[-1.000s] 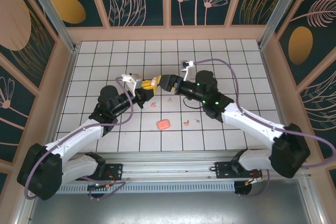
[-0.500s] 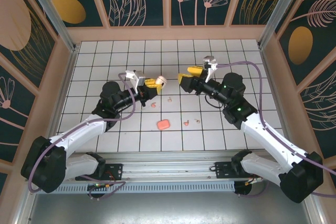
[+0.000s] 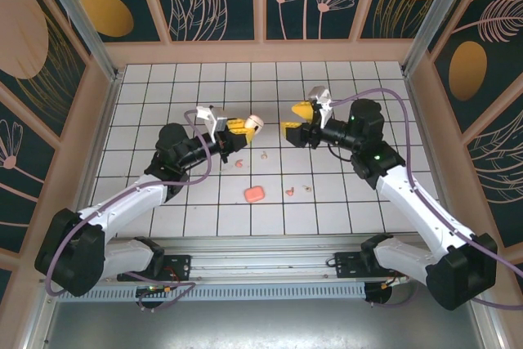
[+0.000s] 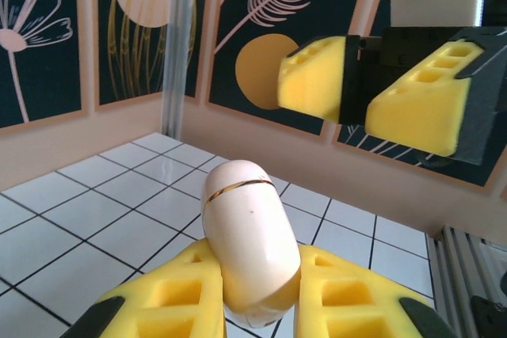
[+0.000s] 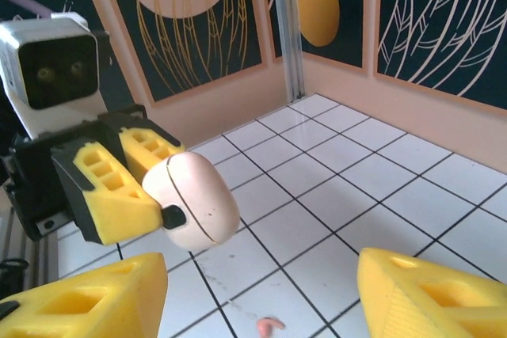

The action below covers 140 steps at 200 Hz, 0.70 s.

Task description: Insert the wireless bluetooth earbuds into the charging case

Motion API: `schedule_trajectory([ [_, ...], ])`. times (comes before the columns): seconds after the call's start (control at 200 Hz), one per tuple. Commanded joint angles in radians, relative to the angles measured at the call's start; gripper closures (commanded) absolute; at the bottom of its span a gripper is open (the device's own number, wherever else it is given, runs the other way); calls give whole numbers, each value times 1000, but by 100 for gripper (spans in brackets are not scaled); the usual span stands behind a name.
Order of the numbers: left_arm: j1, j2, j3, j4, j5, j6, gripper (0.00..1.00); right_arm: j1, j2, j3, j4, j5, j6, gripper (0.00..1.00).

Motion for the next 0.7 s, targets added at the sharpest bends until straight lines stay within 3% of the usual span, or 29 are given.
schedule_trajectory([
  [0.0,1,15,59,0,90,63,85,-44,-3,76,-119,-103,-149,35],
  [0.31,1,42,105,-1,262,169,85,-70,-14,186,-395,-246,-517,46],
  [0.696,-1,52,163,-56,390,254,84,-50,110,319,-517,-373,-631,47],
])
